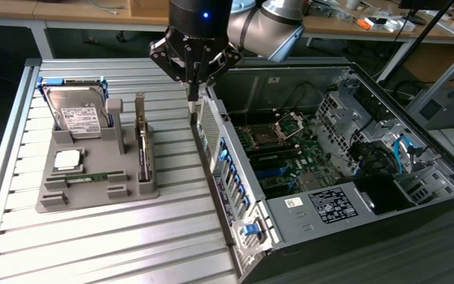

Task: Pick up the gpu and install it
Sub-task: 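Reach for the gpu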

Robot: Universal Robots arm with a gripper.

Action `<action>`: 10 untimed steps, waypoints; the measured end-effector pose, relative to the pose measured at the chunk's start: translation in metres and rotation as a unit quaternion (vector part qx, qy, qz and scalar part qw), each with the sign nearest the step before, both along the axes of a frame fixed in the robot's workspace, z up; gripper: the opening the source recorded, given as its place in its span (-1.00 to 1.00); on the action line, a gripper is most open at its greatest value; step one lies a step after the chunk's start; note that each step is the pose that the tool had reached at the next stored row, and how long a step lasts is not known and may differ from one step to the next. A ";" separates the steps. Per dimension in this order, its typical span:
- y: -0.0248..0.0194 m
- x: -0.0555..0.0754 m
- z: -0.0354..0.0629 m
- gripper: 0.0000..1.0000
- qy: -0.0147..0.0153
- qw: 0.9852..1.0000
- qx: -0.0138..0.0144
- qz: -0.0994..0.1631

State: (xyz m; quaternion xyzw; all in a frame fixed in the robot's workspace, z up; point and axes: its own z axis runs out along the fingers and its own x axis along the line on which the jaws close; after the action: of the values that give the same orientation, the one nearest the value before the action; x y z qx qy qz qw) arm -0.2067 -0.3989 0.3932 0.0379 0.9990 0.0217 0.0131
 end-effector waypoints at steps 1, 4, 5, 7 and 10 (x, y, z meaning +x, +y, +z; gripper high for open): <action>0.0000 0.000 0.0000 -0.79 0.000 1.000 0.000 0.000; 0.0000 -0.002 0.0000 -0.79 0.000 1.000 0.000 0.000; 0.0000 -0.002 0.0000 -0.79 0.000 1.000 0.000 0.000; 0.0000 -0.003 0.0000 -0.79 0.000 1.000 0.000 0.000; 0.0000 -0.004 0.0000 -0.79 0.000 1.000 0.000 0.000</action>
State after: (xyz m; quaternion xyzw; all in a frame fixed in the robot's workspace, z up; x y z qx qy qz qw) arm -0.2111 -0.3989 0.3932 0.0379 0.9990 0.0217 0.0131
